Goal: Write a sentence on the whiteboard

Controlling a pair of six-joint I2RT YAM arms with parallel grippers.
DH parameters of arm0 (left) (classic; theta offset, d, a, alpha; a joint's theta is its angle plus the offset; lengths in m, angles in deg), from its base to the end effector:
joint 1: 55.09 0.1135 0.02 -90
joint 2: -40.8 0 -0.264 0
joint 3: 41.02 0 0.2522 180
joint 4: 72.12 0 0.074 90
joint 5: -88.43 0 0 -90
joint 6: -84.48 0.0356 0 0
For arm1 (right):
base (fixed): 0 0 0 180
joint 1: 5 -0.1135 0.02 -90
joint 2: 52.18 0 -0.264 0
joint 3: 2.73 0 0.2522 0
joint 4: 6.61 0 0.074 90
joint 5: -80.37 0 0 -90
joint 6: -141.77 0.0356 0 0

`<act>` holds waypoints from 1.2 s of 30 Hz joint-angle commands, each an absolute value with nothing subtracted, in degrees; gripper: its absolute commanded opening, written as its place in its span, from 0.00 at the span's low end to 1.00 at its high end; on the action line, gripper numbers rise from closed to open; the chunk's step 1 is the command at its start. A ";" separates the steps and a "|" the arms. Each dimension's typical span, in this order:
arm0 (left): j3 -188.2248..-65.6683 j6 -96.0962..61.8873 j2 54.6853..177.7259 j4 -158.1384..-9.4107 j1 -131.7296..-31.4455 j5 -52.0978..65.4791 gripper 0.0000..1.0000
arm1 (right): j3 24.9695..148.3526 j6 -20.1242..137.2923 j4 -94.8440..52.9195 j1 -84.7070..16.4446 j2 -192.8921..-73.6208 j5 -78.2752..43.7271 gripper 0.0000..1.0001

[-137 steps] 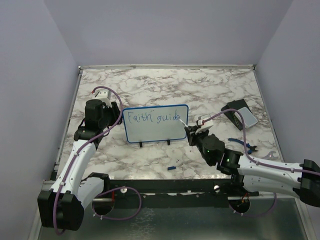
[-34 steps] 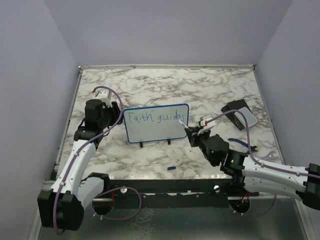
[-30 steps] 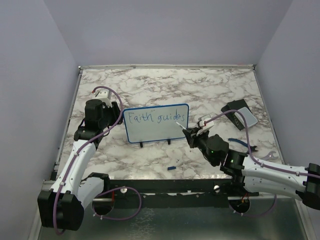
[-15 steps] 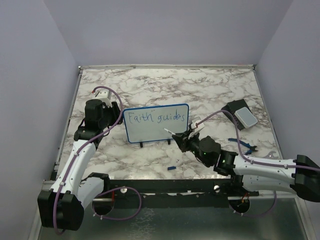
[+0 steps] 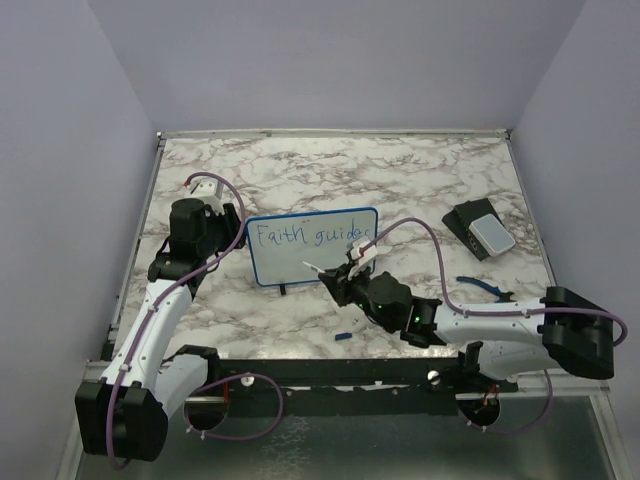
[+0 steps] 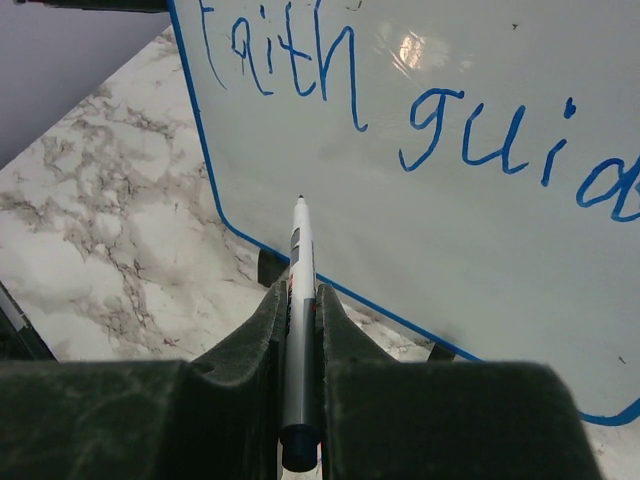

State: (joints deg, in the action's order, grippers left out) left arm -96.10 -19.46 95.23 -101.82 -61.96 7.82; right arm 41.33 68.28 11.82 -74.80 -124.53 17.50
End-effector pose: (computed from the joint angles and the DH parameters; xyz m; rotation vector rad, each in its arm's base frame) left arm 0.2118 -0.0314 0.2781 -0.0281 2.0938 -0.3912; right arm 0.1071 0.2442 0.2274 -0.4645 1.7130 0.6946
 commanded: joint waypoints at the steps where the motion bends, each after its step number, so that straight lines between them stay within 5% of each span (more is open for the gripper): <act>1: -95.37 -19.50 94.79 -101.79 -62.25 7.31 0.47 | 44.35 67.47 15.38 -75.23 -127.91 16.95 0.01; 36: -95.32 -19.54 94.76 -101.74 -62.23 7.44 0.47 | 47.26 69.34 13.10 -75.37 -135.63 21.20 0.01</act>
